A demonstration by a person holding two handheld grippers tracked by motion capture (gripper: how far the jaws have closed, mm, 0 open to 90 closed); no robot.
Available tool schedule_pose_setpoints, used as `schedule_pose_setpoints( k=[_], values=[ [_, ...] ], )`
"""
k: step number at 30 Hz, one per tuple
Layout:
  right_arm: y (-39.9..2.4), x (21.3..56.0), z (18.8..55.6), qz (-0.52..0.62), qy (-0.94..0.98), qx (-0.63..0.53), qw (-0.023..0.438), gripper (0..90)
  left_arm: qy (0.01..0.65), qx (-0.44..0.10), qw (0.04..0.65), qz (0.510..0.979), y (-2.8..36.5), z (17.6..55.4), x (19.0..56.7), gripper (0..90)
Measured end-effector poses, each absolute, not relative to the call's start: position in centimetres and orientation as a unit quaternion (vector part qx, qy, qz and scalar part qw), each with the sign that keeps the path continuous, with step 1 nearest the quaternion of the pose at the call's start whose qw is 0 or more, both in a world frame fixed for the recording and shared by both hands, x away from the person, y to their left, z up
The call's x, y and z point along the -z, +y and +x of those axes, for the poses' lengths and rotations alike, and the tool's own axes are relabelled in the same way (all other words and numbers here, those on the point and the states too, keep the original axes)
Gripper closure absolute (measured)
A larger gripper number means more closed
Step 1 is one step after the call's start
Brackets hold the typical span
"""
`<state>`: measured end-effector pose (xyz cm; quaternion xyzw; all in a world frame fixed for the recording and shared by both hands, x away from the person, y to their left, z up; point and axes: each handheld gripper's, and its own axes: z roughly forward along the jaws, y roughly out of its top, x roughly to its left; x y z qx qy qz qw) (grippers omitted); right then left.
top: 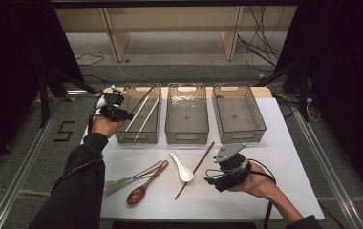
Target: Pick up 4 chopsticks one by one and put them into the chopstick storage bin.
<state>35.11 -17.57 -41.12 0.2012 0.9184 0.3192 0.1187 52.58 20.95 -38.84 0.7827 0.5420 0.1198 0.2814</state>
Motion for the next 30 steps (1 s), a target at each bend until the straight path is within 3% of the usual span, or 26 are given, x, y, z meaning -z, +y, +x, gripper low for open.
schedule_pose_setpoints(
  k=[7, 10, 13, 19, 30],
  values=[
    [-17.6, 41.1, 35.1, 0.201, 0.918, -0.320, 0.119, 24.2, 0.553, -0.130, 0.271, 0.777, 20.6, 53.5, 39.2, 83.3],
    [-17.7, 41.1, 35.1, 0.206, 0.917, -0.321, 0.119, 24.4, 0.547, -0.146, 0.255, 0.784, 20.3, 53.4, 39.3, 63.9],
    [-17.7, 41.1, 35.2, 0.202, 0.919, -0.318, 0.118, 24.6, 0.541, -0.150, 0.266, 0.784, 20.2, 53.0, 39.0, 62.2],
    [-17.8, 41.0, 35.3, 0.209, 0.916, -0.320, 0.121, 24.7, 0.527, -0.131, 0.308, 0.781, 20.2, 51.3, 37.9, 47.3],
    [-17.6, 41.9, 37.4, 0.258, 0.910, -0.294, 0.136, 25.0, 0.465, -0.145, 0.340, 0.804, 19.9, 44.7, 36.5, 30.1]
  ],
)
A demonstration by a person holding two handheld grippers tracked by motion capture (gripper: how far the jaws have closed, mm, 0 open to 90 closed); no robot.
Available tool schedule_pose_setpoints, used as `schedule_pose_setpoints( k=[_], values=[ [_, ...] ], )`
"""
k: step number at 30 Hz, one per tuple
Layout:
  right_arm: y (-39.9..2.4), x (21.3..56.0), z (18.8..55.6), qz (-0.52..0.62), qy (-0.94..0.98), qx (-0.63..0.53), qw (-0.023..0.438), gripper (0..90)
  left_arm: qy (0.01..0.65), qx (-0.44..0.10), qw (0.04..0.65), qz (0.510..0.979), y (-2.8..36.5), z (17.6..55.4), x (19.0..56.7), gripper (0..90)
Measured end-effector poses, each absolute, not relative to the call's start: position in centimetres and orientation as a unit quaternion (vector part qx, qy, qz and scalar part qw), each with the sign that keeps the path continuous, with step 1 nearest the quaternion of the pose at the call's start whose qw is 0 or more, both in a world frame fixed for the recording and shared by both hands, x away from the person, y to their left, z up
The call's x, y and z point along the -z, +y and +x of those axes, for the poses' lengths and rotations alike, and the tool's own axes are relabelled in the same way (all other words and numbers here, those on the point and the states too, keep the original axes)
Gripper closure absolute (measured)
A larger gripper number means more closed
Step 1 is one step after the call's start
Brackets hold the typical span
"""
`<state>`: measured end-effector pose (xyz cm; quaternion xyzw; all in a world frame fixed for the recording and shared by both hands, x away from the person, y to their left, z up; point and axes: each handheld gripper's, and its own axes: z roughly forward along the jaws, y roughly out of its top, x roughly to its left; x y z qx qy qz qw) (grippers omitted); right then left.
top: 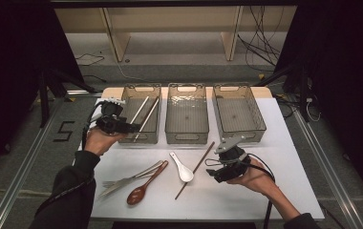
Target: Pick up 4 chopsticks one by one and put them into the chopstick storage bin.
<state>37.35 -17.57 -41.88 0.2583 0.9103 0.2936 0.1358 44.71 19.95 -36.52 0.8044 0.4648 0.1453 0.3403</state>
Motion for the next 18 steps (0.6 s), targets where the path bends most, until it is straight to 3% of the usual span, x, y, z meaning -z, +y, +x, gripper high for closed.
schedule_pose_setpoints(
  k=[7, 18],
  values=[
    [-16.4, 42.5, 39.4, 0.238, 0.920, -0.288, 0.121, 23.1, 0.440, -0.141, 0.364, 0.808, 19.0, 40.5, 36.4, 22.6],
    [-14.5, 43.7, 41.7, 0.178, 0.950, -0.246, 0.076, 18.8, 0.415, -0.118, 0.390, 0.813, 18.0, 35.4, 37.6, 20.5]
  ],
)
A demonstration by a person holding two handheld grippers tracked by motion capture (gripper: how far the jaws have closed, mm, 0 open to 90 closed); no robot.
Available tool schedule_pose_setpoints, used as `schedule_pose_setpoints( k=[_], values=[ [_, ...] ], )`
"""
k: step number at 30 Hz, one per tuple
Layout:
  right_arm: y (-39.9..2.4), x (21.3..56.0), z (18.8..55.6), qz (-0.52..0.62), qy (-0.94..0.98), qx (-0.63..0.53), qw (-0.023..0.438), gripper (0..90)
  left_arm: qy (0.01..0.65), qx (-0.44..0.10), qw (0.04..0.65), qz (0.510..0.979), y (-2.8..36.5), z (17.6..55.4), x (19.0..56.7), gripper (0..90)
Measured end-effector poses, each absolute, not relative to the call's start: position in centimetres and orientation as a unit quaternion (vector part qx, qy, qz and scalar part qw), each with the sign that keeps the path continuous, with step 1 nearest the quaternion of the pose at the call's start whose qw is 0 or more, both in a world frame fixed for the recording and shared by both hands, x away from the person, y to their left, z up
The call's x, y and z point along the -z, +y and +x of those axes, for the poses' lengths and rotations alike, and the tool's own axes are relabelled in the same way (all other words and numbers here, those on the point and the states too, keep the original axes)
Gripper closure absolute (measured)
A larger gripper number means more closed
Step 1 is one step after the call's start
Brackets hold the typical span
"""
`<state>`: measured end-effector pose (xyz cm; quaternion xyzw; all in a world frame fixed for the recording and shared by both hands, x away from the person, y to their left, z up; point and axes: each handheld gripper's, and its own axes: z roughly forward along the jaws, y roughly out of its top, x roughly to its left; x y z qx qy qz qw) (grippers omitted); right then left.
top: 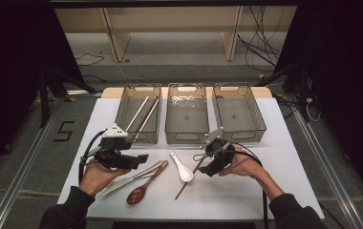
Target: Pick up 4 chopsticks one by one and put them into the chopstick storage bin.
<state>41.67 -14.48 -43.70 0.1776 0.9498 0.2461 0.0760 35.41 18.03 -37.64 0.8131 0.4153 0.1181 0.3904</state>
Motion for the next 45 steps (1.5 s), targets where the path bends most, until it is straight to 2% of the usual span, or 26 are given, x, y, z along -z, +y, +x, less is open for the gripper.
schedule_pose_setpoints(
  k=[9, 21, 36, 45],
  values=[
    [-13.3, 44.3, 42.6, 0.124, 0.964, -0.228, 0.056, 16.5, 0.415, -0.119, 0.408, 0.805, 18.5, 34.4, 38.2, 20.2],
    [-12.3, 45.9, 42.9, 0.097, 0.974, -0.202, 0.031, 16.6, 0.403, -0.119, 0.402, 0.814, 18.0, 33.7, 38.8, 19.6],
    [-11.7, 47.1, 43.1, 0.074, 0.978, -0.191, 0.035, 16.5, 0.394, -0.111, 0.394, 0.823, 17.4, 33.7, 39.1, 19.0],
    [-12.2, 46.7, 42.7, 0.077, 0.984, -0.159, 0.017, 23.8, 0.393, -0.110, 0.397, 0.822, 17.6, 33.6, 39.0, 18.9]
  ],
)
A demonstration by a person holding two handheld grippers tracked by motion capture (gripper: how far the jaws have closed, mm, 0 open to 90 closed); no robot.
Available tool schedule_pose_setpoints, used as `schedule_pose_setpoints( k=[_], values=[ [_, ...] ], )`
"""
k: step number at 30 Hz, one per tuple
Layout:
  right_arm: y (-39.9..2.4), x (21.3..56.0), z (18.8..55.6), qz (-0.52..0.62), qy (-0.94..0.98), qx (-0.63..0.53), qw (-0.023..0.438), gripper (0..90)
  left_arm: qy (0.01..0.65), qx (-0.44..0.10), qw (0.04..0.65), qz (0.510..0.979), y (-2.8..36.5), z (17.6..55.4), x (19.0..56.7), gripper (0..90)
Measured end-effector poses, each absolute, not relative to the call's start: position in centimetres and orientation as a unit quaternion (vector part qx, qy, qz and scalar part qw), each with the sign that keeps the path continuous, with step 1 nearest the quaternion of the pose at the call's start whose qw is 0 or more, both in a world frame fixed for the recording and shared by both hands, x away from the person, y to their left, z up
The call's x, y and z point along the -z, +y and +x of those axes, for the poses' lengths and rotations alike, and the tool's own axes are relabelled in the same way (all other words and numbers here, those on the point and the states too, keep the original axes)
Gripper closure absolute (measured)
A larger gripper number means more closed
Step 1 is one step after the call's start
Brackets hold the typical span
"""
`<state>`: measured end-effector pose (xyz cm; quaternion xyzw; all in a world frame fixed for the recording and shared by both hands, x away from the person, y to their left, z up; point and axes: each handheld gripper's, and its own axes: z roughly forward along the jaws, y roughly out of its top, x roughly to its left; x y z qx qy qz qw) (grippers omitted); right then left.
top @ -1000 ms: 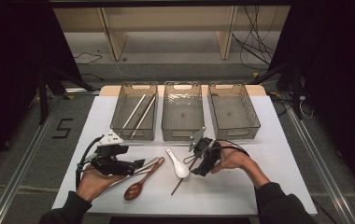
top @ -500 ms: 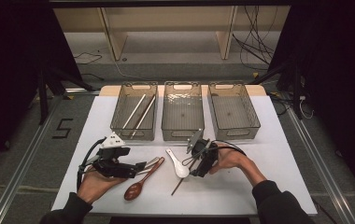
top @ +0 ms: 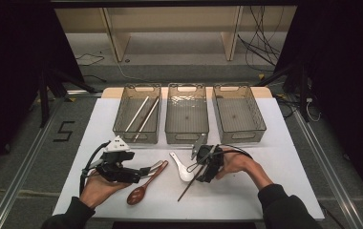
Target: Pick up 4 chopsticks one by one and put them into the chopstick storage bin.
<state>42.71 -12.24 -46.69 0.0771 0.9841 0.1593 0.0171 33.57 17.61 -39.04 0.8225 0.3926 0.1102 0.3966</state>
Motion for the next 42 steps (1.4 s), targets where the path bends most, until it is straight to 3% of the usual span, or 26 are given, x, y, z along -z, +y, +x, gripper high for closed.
schedule_pose_setpoints(
  k=[24, 42],
  values=[
    [-12.6, 45.6, 40.8, 0.021, 0.997, -0.081, 0.006, 64.9, 0.388, -0.109, 0.394, 0.826, 17.4, 33.5, 39.1, 18.9],
    [-12.4, 45.5, 39.7, -0.029, 0.997, -0.071, 0.010, 83.6, 0.392, -0.108, 0.387, 0.828, 17.5, 33.7, 39.4, 18.9]
  ],
)
